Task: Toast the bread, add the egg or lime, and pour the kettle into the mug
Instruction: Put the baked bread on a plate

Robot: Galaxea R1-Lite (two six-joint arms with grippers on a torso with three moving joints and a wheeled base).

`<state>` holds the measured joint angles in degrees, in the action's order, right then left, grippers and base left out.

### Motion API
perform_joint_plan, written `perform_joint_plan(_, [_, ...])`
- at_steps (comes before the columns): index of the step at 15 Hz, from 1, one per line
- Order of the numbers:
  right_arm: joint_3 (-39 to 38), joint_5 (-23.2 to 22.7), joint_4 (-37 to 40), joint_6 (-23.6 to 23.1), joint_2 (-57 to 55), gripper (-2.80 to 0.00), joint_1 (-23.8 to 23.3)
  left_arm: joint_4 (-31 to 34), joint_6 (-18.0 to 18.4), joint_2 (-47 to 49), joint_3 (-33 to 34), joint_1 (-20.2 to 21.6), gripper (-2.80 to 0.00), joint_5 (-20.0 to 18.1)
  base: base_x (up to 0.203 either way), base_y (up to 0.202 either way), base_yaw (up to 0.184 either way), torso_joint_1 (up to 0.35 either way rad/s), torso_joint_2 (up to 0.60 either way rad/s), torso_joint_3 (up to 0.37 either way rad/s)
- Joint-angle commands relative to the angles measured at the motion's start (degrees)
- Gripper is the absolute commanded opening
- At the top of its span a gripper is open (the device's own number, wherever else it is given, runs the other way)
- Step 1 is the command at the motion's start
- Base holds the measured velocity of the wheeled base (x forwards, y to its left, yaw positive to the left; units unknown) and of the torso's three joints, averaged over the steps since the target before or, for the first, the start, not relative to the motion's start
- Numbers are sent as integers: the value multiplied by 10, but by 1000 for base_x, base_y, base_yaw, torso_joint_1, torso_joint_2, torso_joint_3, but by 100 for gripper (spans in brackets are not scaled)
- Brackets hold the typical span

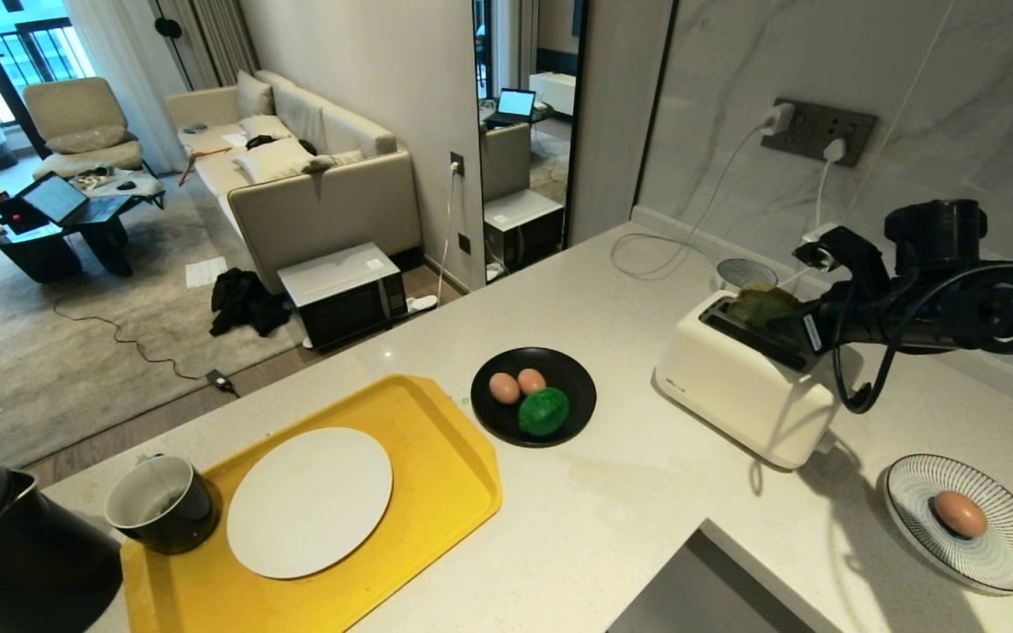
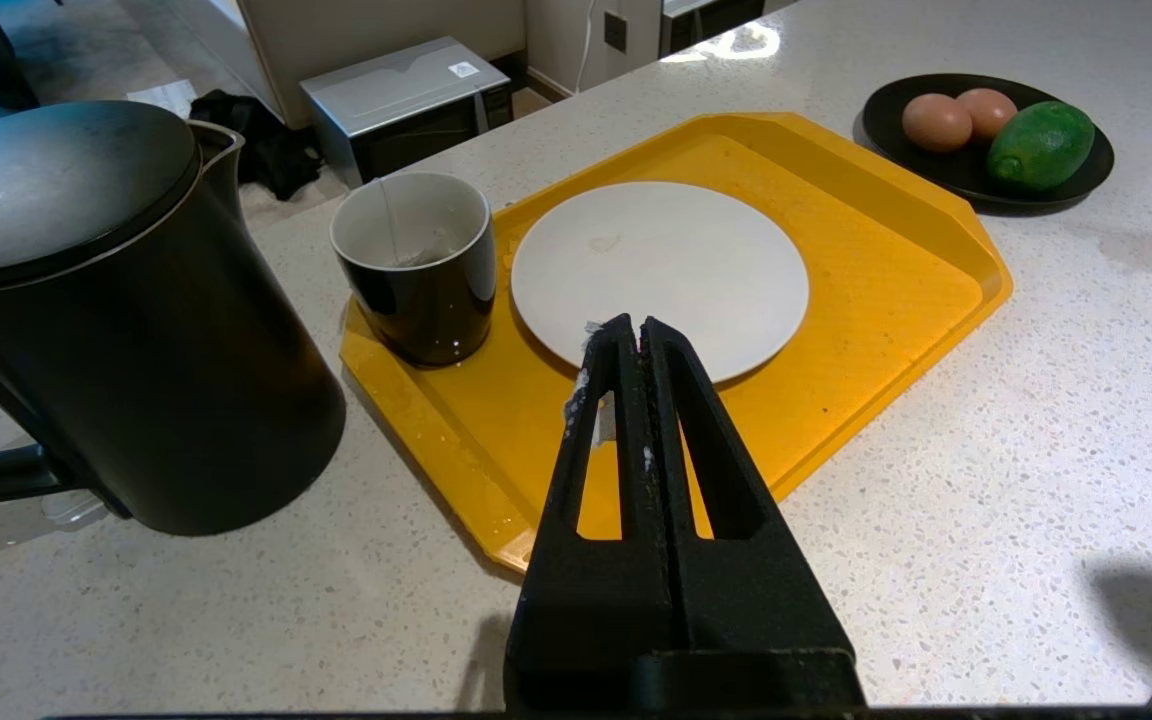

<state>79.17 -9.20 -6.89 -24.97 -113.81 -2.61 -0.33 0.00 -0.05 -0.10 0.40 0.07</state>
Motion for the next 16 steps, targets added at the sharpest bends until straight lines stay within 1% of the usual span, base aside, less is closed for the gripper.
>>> perform_joint_plan(1, [5,0,-1,-2,-4,-280,1,0,0,0,0,0,-280,0,0,0,0,0,0,0])
perform_joint_plan(4, [1,1,-1,8,20,-280,-2,0,0,0,0,0,-280,0,0,0,0,0,0,0])
perform_joint_plan(6, [-9,0,-1,43,59,-280,-2,0,0,0,0,0,-280,0,0,0,0,0,0,0])
perform_joint_plan(7, [-19,-1,-1,60,87,-280,-2,0,0,0,0,0,-280,0,0,0,0,0,0,0])
perform_joint_plan(9, [-52,-2,-1,79,155,-280,-2,0,0,0,0,0,-280,0,0,0,0,0,0,0])
perform_joint_plan(13, [-116,2,-1,87,292,-280,-7,0,0,0,0,0,-280,0,0,0,0,0,0,0])
perform_joint_plan(14, [-130,9,-1,87,321,-280,-7,0,0,0,0,0,-280,0,0,0,0,0,0,0])
perform_joint_plan(16, [-162,46,-1,85,374,-280,-8,0,0,0,0,-1,-280,0,0,0,0,0,0,0])
